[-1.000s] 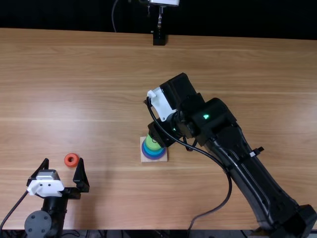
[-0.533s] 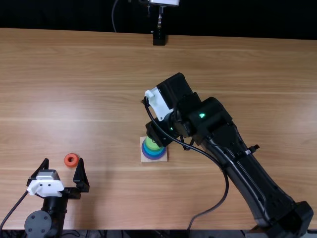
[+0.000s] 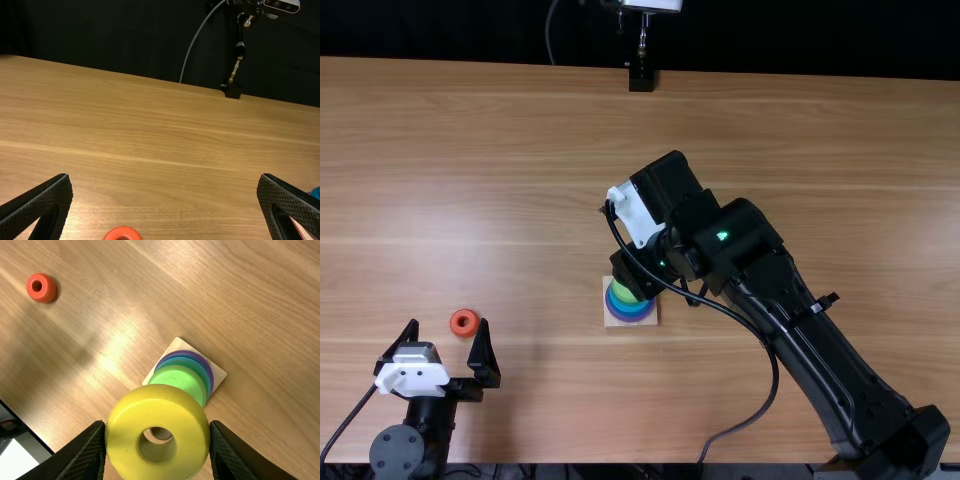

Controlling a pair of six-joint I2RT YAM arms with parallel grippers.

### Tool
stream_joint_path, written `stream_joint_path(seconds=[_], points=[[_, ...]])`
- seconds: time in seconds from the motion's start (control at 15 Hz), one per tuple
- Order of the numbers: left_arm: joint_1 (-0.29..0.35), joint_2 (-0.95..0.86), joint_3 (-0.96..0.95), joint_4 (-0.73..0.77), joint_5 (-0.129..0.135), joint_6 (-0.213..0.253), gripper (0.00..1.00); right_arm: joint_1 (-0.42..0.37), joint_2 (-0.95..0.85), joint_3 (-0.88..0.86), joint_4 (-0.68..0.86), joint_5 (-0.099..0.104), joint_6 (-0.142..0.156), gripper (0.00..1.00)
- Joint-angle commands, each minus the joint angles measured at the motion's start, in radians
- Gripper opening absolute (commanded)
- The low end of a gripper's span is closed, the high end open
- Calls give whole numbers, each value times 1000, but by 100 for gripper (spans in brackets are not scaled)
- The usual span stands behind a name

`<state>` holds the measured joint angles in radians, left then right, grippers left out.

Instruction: Build the Hanoi tower: stack the rings onto the peg from bottom to top in this color order: purple, dark blue, light blue, dark green, light green, yellow, orange.

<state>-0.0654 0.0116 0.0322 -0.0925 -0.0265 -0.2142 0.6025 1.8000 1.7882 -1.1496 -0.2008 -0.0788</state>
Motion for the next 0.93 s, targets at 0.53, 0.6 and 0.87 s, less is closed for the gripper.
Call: stream_joint_path(seconds=[0.53,0.6,0.87], points=[[6,-12,-32,0,-8,4,100,14,12,17,15,96,1,100],[6,-12,-32,0,-10,4,100,13,12,30,18,96,1,100],[6,-12,-32,0,-10,4,100,-70,-7,-9,254,100,-4,100]])
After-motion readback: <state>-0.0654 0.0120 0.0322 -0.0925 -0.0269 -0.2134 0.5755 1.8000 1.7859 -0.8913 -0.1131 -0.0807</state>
